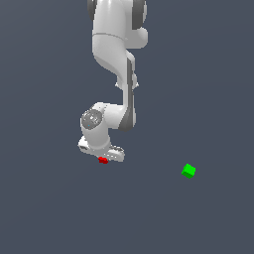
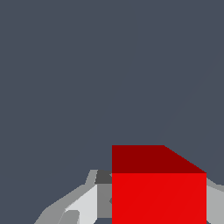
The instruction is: Stack the red cube on top of the green cube.
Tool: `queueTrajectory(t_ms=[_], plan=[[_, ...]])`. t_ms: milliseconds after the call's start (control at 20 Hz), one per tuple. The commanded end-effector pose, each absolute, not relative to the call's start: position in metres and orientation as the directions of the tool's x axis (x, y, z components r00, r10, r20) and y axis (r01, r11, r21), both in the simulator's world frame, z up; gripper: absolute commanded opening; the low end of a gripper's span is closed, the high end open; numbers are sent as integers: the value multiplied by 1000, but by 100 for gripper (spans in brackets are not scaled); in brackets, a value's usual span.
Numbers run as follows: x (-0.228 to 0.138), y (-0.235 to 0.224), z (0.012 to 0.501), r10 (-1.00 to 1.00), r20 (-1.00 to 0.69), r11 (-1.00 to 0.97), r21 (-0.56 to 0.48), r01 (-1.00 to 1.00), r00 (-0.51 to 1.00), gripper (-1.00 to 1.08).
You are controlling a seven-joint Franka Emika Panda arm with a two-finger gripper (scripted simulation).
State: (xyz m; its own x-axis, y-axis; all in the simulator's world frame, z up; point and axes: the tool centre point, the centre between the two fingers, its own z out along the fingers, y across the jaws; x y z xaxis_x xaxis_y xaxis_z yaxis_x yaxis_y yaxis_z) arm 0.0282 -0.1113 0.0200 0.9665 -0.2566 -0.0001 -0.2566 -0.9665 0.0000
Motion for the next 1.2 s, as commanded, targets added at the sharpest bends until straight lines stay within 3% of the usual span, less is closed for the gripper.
queueTrajectory(t_ms=[0, 450, 1150], plan=[[28, -111, 20, -257, 0, -967, 0, -257, 967, -100], [28, -111, 31, -257, 0, -967, 0, -257, 967, -100], [27, -111, 112, -257, 0, -967, 0, -257, 967, -100]])
